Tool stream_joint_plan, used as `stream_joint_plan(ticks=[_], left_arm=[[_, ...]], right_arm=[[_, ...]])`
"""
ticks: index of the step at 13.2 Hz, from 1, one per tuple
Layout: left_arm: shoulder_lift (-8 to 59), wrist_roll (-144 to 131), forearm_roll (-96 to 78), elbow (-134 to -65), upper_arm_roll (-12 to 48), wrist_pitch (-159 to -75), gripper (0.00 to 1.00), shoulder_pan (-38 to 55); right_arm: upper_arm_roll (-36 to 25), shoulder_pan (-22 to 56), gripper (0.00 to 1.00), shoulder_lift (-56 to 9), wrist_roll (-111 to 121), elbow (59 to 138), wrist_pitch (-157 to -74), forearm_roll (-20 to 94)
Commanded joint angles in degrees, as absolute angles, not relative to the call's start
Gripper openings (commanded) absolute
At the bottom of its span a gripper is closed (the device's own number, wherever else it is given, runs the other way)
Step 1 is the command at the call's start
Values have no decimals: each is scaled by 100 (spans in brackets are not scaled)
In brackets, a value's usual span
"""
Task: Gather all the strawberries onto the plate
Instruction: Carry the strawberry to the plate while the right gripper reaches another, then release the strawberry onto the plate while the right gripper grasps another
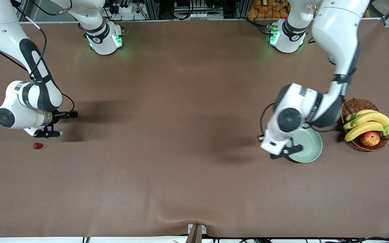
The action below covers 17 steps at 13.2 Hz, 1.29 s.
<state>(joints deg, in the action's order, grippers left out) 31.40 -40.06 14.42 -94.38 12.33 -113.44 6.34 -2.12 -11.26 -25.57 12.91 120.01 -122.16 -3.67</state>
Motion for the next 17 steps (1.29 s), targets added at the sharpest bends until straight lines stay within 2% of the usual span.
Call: stream_joint_plan(ticks=[1,4,5,6,7,10,13,17], left_arm=[[3137,-3237,1591,-9694,1310,-11329,0,-68],[3348,-3032,1626,-9913,1292,-11627,15,-395],[3410,-3024,1626,-9923,1283,-11706,25,-413],[3410,-2997,1626,-9888,1292,-11716,47,-491],[3401,-2919,1626,-9870,1301,-11716,99,-570],[3165,-2533,1617,-9713,1301,-11707,100,-571],[2963,-2452,1574,-9353,1310,-11646,100,-554],[2839,-2443,1573,-8948,1318,-11646,100,-527]], right_arm=[[-88,-1292,100,-2540,1318,12138,-12305,-387],[-88,-1301,100,-2575,1318,12181,-12296,-387],[-88,-1301,99,-2575,1327,12208,-12305,-387],[-88,-1301,84,-2575,1318,12217,-12305,-387],[-88,-1301,79,-2575,1327,12234,-12305,-387],[-88,-1301,63,-2575,1327,12243,-12305,-387],[-88,-1310,53,-2584,1327,12243,-12313,-378],[-79,-1301,20,-2575,1327,12252,-12313,-378]])
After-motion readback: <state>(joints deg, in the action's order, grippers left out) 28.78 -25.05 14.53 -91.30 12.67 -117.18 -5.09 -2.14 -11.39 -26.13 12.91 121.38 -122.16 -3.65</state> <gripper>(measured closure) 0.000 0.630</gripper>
